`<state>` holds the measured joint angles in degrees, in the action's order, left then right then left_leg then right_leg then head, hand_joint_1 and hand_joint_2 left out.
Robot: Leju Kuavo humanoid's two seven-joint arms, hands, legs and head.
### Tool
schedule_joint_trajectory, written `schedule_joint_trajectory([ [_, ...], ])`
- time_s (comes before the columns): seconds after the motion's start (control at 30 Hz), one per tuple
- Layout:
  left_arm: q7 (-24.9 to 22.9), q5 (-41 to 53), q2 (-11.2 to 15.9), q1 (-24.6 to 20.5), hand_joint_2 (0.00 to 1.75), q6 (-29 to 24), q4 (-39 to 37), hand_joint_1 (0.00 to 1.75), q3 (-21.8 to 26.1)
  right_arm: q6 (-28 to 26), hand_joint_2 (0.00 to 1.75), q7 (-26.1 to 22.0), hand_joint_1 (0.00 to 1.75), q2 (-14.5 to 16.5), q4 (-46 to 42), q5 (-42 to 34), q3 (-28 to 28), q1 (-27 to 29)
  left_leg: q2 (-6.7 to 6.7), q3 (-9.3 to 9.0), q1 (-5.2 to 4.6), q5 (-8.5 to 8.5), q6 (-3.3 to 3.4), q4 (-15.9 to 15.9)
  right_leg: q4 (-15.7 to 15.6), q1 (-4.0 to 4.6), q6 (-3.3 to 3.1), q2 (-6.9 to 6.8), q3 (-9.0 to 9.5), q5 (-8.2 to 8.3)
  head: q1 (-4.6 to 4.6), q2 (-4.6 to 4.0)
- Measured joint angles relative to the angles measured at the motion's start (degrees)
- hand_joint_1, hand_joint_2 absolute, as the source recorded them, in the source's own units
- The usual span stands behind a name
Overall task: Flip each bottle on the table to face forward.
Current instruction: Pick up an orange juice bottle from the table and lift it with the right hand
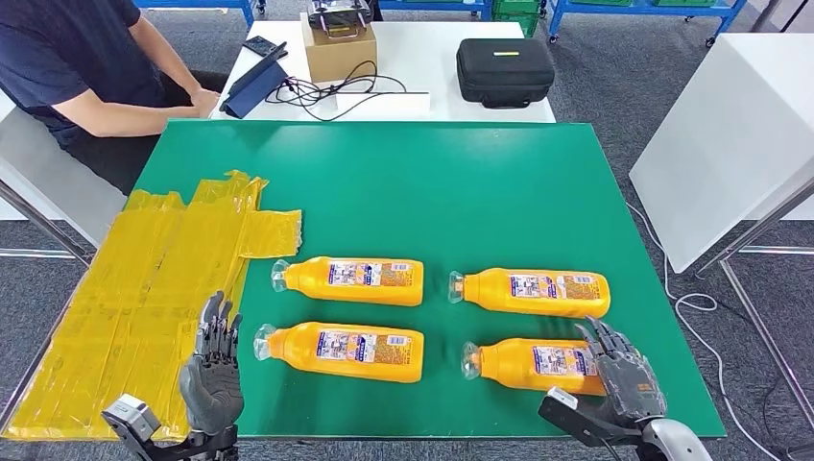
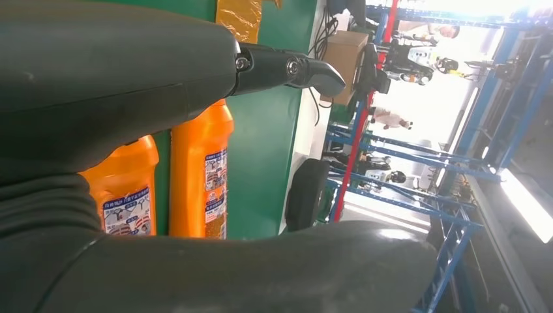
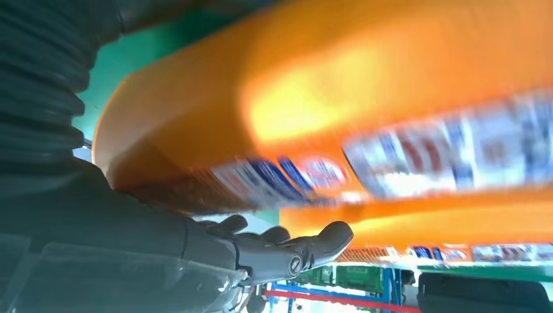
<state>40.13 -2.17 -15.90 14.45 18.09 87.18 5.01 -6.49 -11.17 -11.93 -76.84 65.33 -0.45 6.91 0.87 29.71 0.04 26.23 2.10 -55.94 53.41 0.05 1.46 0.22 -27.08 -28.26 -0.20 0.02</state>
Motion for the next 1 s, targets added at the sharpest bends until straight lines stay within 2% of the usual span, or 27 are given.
schedule_joint_trajectory([
  [0.43, 0.00, -0.50, 0.38, -0.69, 0.00, 0.05, -0.95, 0.00, 0.02, 2.01, 1.75, -0.05, 1.75, 0.11, 0.77, 0.25, -0.55, -0.36, 0.01, -0.05, 0.01, 0.01, 0.00, -0.01, 0.00, -0.01, 0.00, 0.01, 0.05, -0.01, -0.02, 0.00],
  [0.63, 0.00, -0.50, 0.38, -0.70, 0.00, 0.32, -0.98, 0.00, 0.02, 3.26, 1.75, -2.98, 1.75, 0.28, 0.79, -4.02, -1.22, -0.35, -0.03, -0.06, 0.02, 0.00, 0.00, -0.01, 0.00, 0.01, 0.00, 0.03, 0.06, -0.01, 0.00, 0.00],
  [0.83, 0.00, -0.52, 0.37, -0.73, 0.00, 0.33, -1.04, 0.00, 0.02, 3.55, 1.75, -3.93, 1.75, 0.48, 0.61, -5.17, -1.78, -0.18, -0.10, -0.09, 0.02, 0.00, 0.00, -0.01, 0.00, 0.01, 0.00, 0.11, 0.05, 0.00, -0.01, 0.00],
  [0.9, 0.00, -0.68, 0.37, -0.78, 0.00, 0.32, -1.24, 0.00, 0.02, 4.42, 1.75, -5.81, 1.75, 0.64, -0.36, -8.13, -2.14, 0.43, -0.07, -0.08, 0.02, 0.01, 0.00, -0.01, 0.00, 0.01, 0.00, 0.11, 0.05, -0.01, 0.00, 0.00],
  [1.0, 0.00, -1.48, 0.38, -0.93, 0.00, 0.24, -2.16, 0.00, 0.09, 8.01, 1.75, -11.94, 1.75, 1.18, -5.06, -18.87, -3.33, 3.54, 0.00, 0.07, 0.02, 0.00, 0.00, -0.01, 0.01, -0.01, 0.00, 0.09, 0.15, 0.00, 0.01, 0.00],
])
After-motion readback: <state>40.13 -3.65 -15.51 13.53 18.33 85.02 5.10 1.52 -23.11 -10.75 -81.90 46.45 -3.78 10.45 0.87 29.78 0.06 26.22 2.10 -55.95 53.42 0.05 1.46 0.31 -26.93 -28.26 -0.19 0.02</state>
